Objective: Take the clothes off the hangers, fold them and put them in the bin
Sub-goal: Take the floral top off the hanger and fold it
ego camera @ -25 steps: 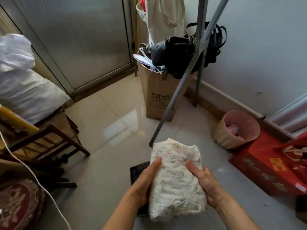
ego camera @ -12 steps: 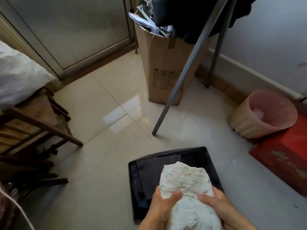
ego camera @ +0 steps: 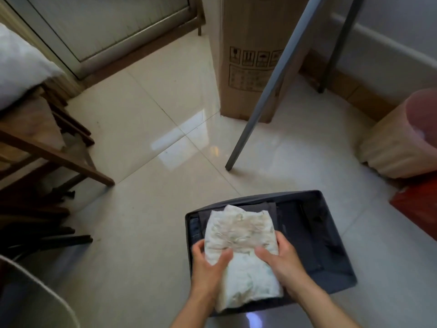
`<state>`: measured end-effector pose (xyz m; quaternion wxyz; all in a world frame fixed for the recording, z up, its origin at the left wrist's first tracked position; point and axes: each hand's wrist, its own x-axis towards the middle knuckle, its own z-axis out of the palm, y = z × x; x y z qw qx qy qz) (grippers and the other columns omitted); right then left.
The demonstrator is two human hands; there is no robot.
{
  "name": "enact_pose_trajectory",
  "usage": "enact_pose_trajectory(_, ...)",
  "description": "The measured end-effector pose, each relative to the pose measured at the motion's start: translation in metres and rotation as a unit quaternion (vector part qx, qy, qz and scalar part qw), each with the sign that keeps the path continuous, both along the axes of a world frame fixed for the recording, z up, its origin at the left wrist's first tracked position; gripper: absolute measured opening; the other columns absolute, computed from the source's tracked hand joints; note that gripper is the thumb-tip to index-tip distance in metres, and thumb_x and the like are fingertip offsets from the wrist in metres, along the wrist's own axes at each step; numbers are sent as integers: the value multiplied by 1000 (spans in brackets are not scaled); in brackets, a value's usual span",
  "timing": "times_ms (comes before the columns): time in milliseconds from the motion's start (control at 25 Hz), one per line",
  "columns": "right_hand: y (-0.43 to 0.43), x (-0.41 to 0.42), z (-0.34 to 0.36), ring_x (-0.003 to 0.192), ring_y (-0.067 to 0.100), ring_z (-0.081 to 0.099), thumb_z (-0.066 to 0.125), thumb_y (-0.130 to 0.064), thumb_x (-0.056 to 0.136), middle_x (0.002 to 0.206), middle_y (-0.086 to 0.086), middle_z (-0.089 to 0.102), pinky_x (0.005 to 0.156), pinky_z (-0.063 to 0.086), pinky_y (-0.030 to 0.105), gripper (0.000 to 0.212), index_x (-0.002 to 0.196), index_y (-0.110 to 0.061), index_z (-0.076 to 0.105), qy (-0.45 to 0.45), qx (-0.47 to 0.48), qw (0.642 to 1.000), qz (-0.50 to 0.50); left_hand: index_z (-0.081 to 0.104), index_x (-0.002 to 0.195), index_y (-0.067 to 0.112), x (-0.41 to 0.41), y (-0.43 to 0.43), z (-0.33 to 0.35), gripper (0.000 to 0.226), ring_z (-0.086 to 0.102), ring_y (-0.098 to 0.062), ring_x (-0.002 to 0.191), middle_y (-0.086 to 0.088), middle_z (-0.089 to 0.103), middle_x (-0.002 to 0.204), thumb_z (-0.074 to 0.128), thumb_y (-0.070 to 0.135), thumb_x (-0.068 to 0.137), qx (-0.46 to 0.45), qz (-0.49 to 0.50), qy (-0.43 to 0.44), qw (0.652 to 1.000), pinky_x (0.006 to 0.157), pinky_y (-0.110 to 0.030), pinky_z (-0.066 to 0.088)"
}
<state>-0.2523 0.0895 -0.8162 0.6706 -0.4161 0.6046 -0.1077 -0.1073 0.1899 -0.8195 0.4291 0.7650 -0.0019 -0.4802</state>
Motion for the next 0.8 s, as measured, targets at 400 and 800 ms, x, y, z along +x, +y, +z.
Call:
enact_pose_trajectory(400,17,60,-73,73,17,55,56,-14,93,106,-5,43,64,51,41,17,94,-24,42,214,-264,922,186,50,115,41,42,15,-80,35,51,5,94,9,28,131,57,16,91,26,-205,-178,962,80,-15,40)
enact_pose_trajectory(800,4,61,-82,134,19,27,39,-31,99,149,-2,21,107,29,41,45,142,-43,35,312,-222,834,398,18,151,42,63,4,-94,92,31,-22,136,1,6,150,73,30,78,120,-351,-78,925,112,-33,34)
